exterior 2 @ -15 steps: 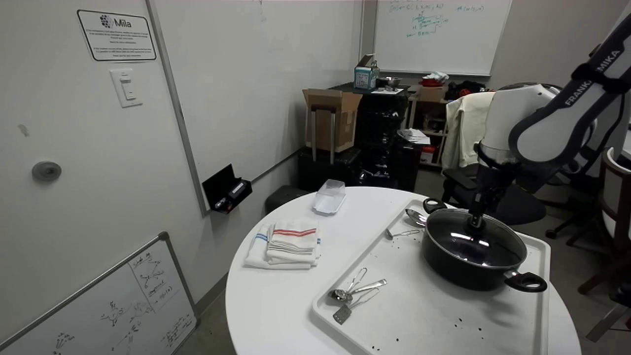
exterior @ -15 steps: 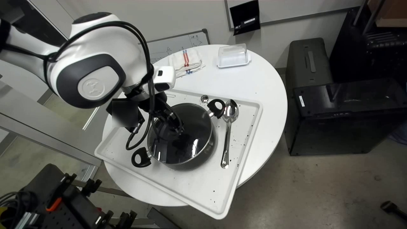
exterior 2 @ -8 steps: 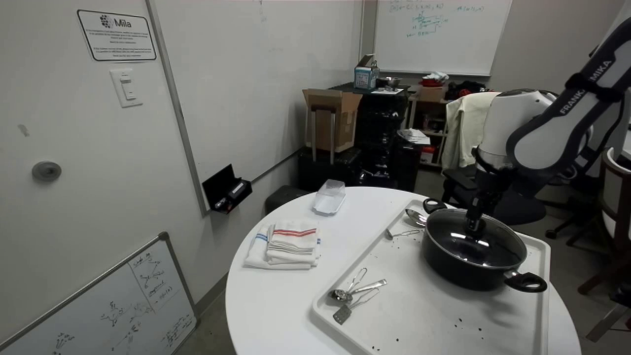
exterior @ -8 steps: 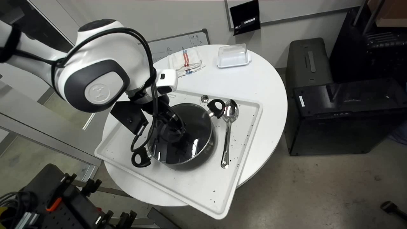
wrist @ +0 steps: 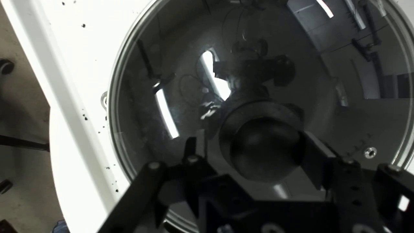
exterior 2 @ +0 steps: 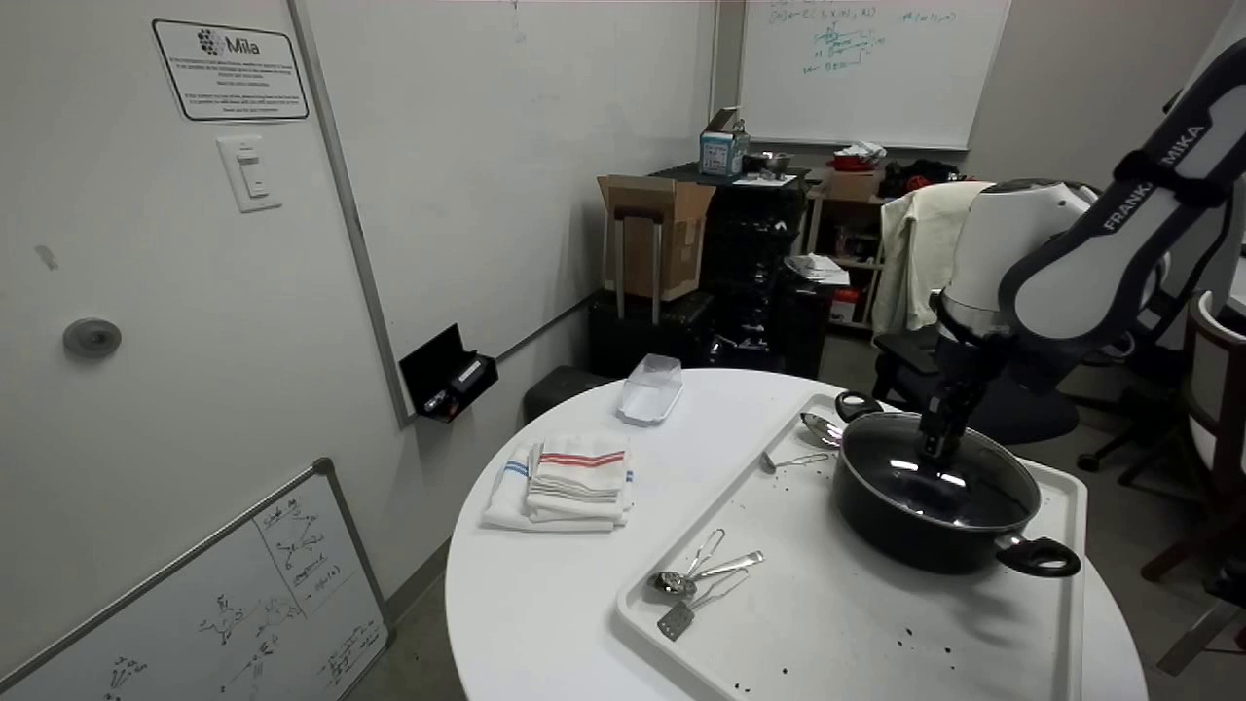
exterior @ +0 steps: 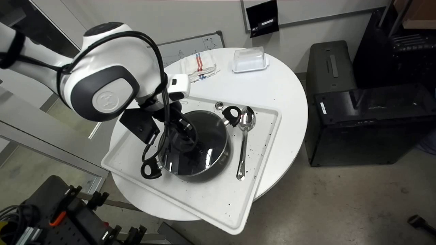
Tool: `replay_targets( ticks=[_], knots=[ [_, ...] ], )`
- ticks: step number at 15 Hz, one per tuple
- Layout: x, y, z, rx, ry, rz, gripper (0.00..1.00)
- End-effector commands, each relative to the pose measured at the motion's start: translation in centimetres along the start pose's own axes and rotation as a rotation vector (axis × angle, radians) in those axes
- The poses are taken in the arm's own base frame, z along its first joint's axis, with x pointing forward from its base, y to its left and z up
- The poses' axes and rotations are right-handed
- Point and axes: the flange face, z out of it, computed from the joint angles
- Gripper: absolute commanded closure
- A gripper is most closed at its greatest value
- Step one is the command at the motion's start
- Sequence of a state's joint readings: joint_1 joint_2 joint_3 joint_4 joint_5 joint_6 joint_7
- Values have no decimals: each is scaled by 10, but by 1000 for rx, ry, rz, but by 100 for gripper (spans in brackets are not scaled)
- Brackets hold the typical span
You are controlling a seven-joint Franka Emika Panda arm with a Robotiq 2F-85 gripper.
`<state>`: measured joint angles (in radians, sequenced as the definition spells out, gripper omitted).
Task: Remove the glass lid from the black pot.
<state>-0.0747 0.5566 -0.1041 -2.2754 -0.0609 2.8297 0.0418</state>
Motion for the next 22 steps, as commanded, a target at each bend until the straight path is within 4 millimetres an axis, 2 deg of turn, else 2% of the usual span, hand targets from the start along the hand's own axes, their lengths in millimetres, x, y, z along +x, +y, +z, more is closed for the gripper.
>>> replay_targets(
  ticks=[1,2,3,8,14,22],
  knots=[
    [5,-3,2,9,25,3,62],
    [6,-4,1,12,27,1,71],
    [6,-5,-1,14,29,2,75],
    [4,-2,-5,20,26,8,75],
    [-3,3,-33,36,47,11,75],
    [-11,-7,-65,64,75,-12,75]
  ],
)
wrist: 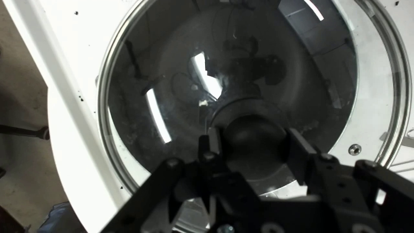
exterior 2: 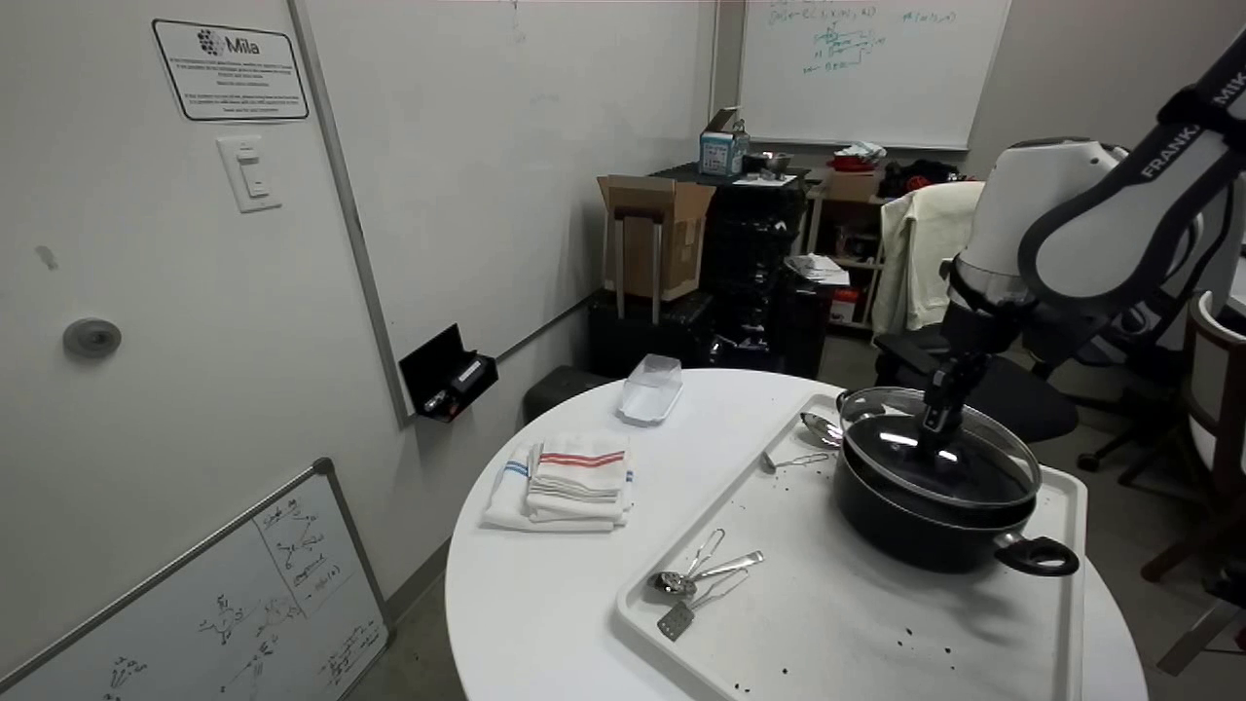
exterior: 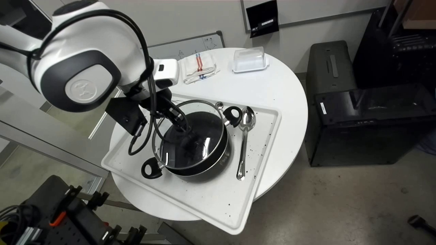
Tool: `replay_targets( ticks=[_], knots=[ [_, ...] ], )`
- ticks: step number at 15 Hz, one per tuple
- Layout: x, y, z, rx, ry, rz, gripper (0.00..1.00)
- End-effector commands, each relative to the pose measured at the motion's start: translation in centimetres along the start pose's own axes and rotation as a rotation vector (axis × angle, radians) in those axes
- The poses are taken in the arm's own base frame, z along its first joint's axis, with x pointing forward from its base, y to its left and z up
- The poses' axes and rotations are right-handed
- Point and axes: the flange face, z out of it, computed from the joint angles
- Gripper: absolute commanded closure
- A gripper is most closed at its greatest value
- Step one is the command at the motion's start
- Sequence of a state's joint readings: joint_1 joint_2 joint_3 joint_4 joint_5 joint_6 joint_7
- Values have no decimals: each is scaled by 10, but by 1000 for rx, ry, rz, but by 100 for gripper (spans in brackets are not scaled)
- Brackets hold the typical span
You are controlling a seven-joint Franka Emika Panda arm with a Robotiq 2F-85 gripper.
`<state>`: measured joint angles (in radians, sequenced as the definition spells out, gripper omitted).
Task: Remove the glass lid from the black pot.
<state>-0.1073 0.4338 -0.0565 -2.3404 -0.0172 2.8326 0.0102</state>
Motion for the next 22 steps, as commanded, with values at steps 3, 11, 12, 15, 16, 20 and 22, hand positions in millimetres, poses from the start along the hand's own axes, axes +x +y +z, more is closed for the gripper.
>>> replay_targets(
  ticks=[3,11,12,15,16,20,22],
  knots=[
    [-8,-18,-26,25,15,-46,75],
    [-22,-103,-24,14,5,-218,75],
    [-26,-118,-23,10,4,-252,75],
    [-38,-160,-19,-11,3,-346,75],
    [-43,-173,-18,-19,1,-374,75],
    [-62,-216,-10,-47,0,-471,75],
    [-70,-231,-3,-58,-1,-505,75]
  ],
)
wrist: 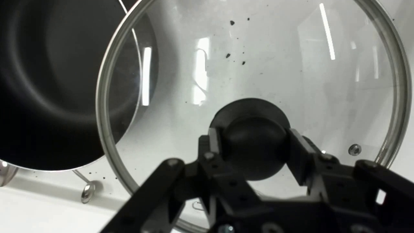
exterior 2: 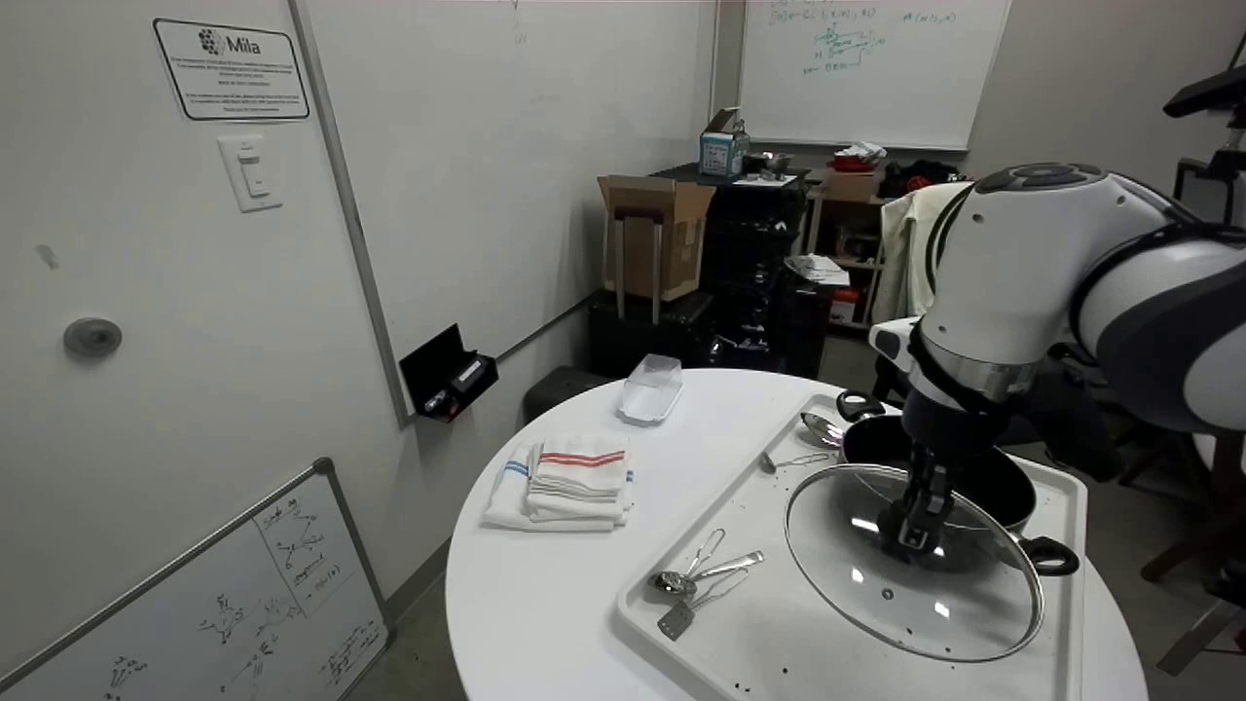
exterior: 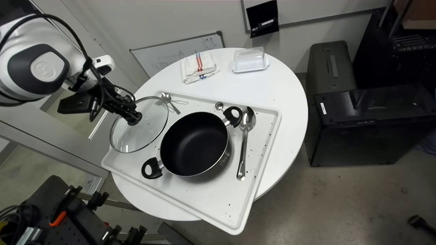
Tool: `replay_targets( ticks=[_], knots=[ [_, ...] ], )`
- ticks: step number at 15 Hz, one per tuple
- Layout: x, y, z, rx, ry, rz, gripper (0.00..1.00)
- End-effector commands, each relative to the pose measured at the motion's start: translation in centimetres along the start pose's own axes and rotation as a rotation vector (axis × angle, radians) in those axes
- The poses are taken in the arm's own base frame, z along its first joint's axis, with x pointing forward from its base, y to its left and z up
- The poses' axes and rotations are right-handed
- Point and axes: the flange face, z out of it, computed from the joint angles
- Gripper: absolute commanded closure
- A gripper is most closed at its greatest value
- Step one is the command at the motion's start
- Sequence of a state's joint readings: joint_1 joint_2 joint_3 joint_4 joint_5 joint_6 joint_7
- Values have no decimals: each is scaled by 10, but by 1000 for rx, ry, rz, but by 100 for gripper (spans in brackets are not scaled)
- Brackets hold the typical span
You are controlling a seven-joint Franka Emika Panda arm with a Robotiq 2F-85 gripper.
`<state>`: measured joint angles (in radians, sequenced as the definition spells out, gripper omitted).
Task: Remove the glass lid from the black pot.
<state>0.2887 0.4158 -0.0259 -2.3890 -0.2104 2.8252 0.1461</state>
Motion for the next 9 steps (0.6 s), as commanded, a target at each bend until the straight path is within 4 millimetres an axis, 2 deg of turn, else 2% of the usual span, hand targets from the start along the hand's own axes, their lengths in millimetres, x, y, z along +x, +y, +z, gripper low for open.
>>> replay_targets(
  ticks=[1,4,9],
  knots=[
    [3,-21,2,-35,-1,-47,75],
    [4,-33,12,-41,-4,-75,75],
    [6,-31,40,-38,2,-86,75]
  ],
)
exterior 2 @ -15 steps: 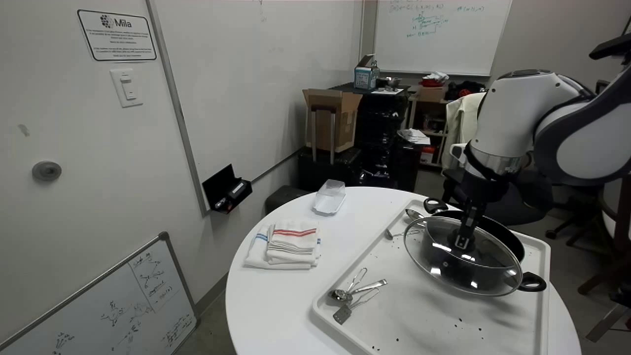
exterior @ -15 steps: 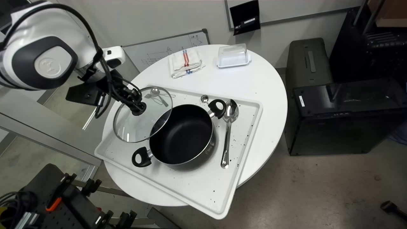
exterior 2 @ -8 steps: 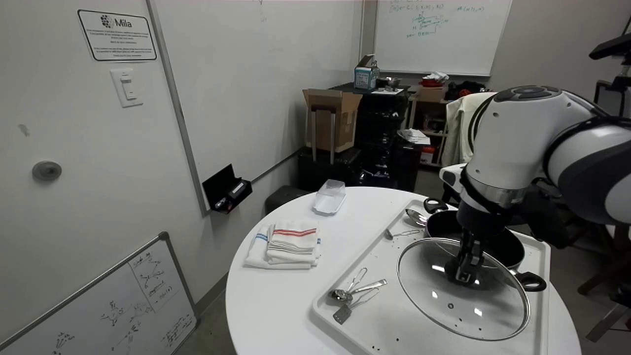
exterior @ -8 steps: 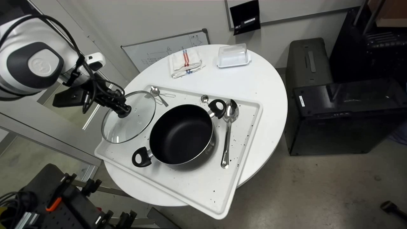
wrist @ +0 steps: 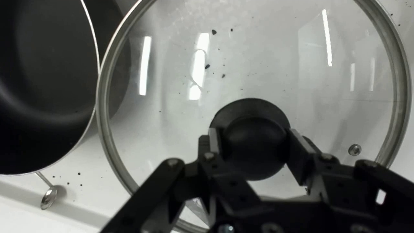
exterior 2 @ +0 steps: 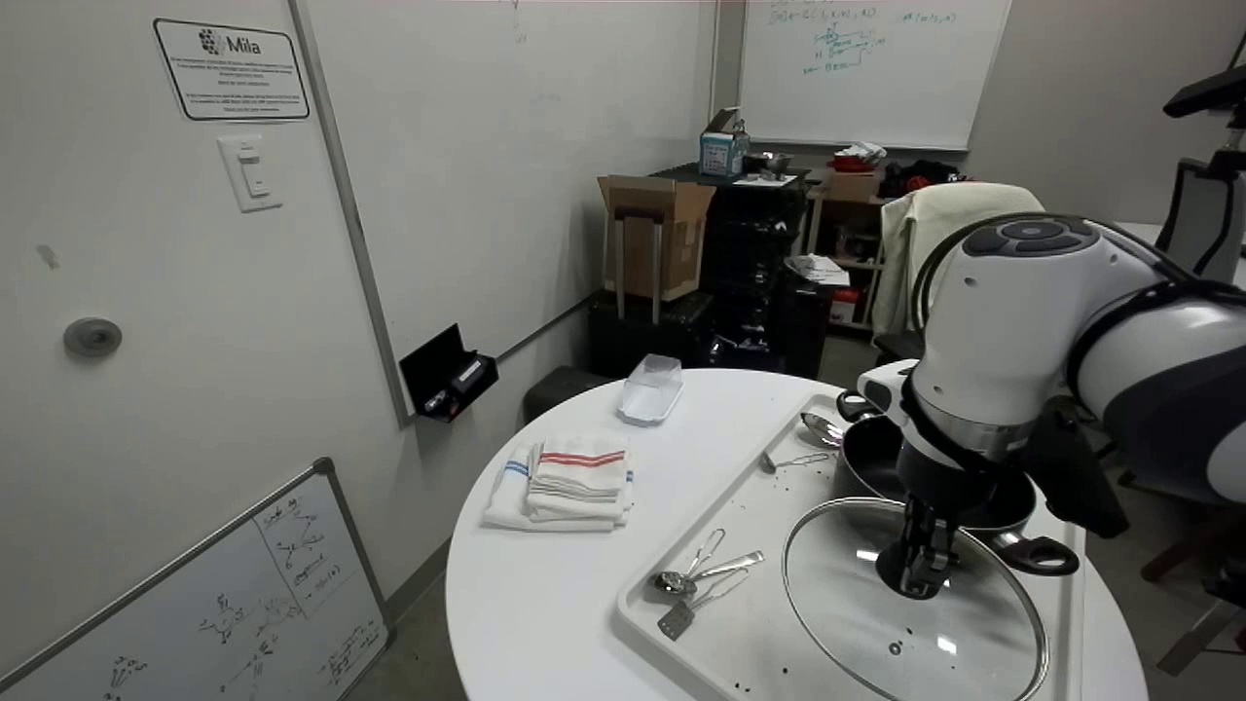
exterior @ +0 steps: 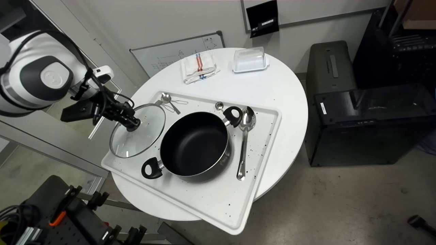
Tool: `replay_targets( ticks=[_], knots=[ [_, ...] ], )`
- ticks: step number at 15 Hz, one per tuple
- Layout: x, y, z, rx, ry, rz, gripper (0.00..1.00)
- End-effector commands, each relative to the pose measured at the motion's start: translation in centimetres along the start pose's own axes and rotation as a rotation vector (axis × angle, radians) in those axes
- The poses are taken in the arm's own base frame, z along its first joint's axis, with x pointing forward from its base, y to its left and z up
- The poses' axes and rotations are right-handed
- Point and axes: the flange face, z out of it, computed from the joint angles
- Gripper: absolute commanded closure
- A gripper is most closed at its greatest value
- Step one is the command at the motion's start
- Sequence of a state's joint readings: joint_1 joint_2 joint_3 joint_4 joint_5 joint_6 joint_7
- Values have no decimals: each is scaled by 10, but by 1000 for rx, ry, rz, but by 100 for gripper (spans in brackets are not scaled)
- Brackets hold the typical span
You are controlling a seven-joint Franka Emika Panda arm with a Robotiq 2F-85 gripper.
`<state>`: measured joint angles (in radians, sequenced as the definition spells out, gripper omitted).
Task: Remove the glass lid from the black pot.
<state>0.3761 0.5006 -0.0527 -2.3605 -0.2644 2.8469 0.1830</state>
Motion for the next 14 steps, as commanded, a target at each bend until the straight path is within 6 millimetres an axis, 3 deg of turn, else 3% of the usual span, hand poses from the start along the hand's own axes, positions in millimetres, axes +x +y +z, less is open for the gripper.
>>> replay_targets(
  ticks=[1,14],
  knots=[
    [10,4,15,-15,27,0,75],
    [18,9,87,-37,64,4,75]
  ],
)
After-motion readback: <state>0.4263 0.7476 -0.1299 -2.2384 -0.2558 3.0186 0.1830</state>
